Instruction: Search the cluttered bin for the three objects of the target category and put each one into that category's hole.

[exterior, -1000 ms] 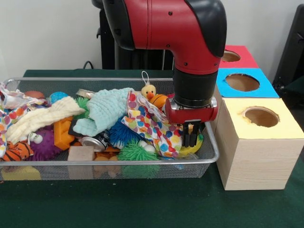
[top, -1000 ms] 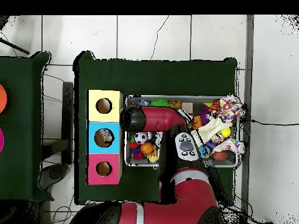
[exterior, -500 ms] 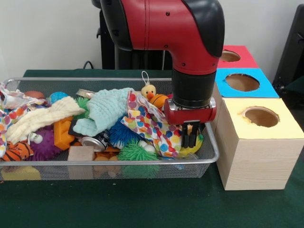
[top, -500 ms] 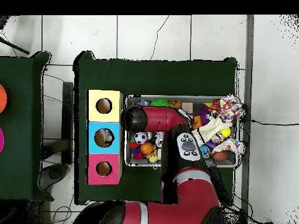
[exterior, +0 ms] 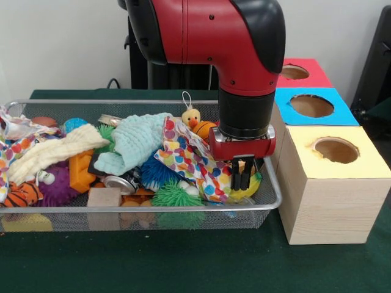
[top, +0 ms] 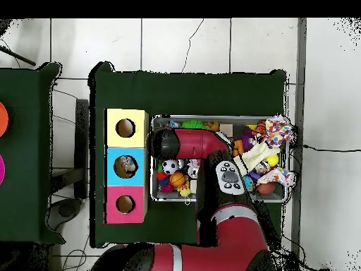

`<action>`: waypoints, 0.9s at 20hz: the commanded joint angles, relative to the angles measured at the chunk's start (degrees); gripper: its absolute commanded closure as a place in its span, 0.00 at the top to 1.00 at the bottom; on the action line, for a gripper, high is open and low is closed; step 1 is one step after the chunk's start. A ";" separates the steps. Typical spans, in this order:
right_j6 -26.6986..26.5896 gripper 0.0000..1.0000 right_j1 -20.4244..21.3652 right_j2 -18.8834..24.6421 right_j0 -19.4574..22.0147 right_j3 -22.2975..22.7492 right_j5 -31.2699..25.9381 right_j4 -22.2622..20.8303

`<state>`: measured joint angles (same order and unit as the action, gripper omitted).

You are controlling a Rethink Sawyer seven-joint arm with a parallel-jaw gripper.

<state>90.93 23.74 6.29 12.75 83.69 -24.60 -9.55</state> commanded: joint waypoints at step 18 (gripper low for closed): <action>4.32 0.00 -1.43 2.92 1.49 2.95 2.72 -1.99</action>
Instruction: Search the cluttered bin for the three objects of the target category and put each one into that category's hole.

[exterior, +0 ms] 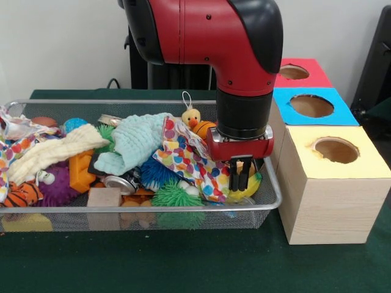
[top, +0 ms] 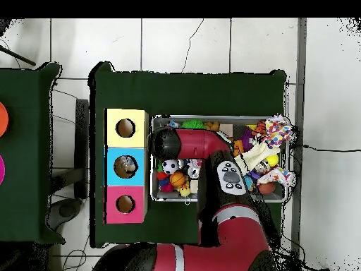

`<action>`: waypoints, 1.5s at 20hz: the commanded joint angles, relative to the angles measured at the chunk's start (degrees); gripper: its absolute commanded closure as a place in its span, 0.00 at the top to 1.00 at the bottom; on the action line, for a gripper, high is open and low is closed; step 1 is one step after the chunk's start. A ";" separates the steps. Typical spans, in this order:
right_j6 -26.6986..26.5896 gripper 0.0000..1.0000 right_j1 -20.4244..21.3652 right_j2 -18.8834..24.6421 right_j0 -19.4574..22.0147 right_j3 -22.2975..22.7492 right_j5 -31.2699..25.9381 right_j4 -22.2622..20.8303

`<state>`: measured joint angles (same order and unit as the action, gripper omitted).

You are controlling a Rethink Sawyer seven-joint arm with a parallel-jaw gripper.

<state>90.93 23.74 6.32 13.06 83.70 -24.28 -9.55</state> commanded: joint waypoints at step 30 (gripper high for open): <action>2.55 1.00 -7.89 2.88 0.69 -5.49 0.49 -1.81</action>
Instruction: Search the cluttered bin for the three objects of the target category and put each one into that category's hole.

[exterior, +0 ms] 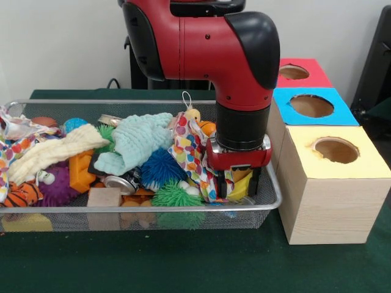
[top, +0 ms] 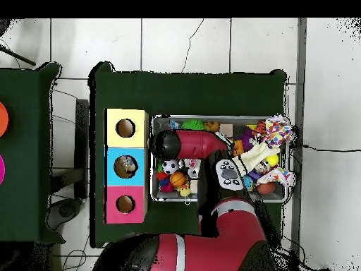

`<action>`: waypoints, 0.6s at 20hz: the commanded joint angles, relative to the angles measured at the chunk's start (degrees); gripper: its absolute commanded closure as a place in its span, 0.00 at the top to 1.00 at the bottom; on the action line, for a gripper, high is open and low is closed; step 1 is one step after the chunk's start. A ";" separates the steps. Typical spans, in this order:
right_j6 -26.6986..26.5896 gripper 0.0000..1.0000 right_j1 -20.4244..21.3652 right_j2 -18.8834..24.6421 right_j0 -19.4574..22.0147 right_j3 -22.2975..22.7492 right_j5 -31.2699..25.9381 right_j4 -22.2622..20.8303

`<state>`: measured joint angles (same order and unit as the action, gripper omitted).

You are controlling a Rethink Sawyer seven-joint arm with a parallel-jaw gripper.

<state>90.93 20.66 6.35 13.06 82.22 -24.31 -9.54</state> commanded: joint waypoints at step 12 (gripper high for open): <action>2.21 1.00 -4.02 3.49 0.72 -5.49 -2.14 -0.86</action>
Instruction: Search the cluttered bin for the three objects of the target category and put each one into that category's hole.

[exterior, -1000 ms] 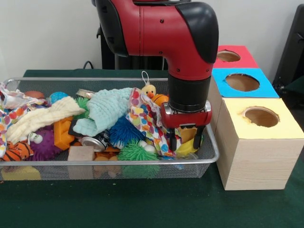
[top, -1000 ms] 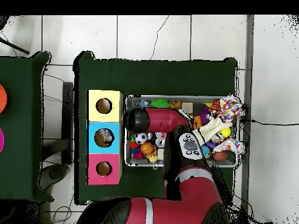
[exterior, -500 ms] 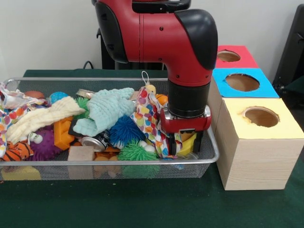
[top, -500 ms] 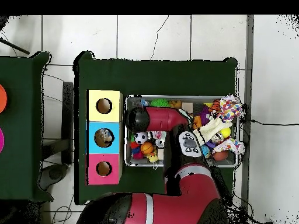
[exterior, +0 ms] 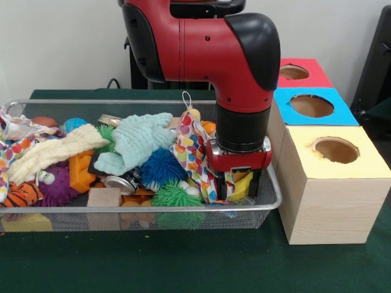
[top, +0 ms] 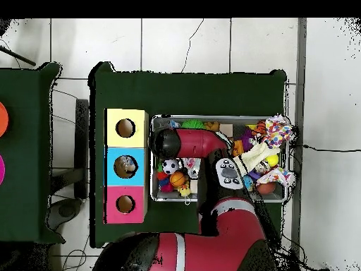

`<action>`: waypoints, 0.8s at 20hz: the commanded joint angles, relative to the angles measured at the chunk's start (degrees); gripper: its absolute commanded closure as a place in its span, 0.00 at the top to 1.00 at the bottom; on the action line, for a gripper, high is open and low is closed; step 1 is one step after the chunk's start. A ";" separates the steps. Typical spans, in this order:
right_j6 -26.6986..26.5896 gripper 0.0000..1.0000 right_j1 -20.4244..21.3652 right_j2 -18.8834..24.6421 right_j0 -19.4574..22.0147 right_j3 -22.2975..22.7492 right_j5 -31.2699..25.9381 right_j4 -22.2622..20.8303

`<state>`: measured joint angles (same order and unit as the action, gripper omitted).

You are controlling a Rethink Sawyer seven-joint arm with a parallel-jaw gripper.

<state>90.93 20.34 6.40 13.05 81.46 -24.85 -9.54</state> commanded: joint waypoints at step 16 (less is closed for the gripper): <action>1.91 1.00 0.20 3.59 0.23 -5.72 -8.67 0.62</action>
<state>90.93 20.35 6.41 12.58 79.46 -27.66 -9.55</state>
